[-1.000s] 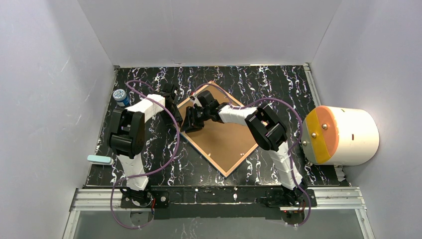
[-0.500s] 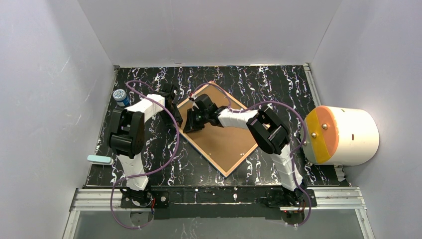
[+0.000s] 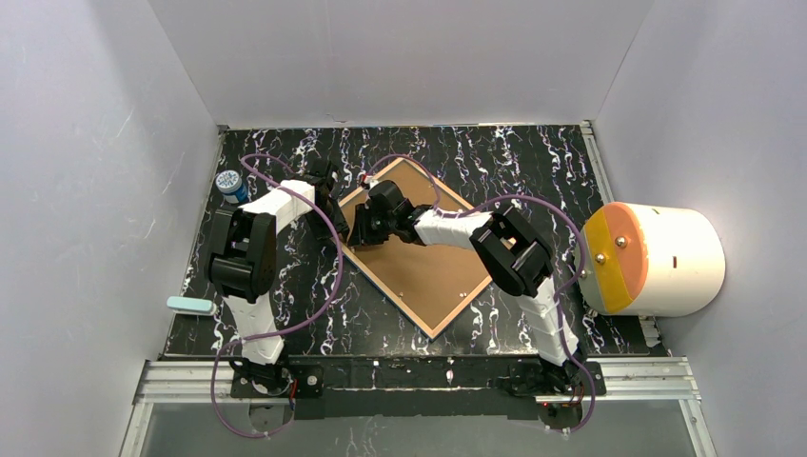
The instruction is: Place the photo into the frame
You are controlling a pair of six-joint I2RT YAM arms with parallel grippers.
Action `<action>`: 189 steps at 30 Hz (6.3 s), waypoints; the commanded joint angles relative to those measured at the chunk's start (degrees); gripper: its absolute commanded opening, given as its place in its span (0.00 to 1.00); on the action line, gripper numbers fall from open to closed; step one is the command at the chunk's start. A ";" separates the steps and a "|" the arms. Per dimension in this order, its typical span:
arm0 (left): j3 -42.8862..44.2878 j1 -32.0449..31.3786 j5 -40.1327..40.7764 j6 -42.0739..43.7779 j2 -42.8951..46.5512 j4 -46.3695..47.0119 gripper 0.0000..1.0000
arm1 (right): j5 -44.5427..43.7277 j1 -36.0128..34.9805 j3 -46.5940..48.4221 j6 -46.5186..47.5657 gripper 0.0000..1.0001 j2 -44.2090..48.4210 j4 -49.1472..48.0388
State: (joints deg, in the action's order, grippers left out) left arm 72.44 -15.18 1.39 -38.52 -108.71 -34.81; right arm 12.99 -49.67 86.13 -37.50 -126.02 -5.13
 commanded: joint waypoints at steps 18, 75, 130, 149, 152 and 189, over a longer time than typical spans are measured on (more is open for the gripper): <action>-4.73 -1.08 2.43 1.00 -7.16 -2.04 0.39 | -0.60 -0.95 -0.38 12.86 0.24 2.49 4.74; -6.91 0.25 -3.04 0.51 -6.47 0.27 0.36 | -28.35 -11.10 5.00 27.59 0.06 -6.95 13.36; 7.33 0.63 -2.19 18.53 3.07 -2.72 0.66 | -18.42 29.76 -11.64 3.43 0.57 30.79 33.10; 24.05 4.17 2.99 25.11 -10.86 2.12 0.89 | -4.18 30.59 -32.20 -1.73 0.72 40.41 47.94; 26.62 5.41 -1.15 27.59 -13.88 2.24 0.90 | -5.07 30.57 -32.32 -1.98 0.76 39.42 48.30; -12.72 7.53 -10.04 16.27 16.11 1.67 0.37 | -14.93 33.32 -20.44 6.49 0.69 28.77 35.33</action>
State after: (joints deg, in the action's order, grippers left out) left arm 62.70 -7.05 -7.46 -20.49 -98.63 -30.72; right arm 1.45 -15.90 66.30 -28.53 -102.43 24.36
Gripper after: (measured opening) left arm 0.369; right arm 0.698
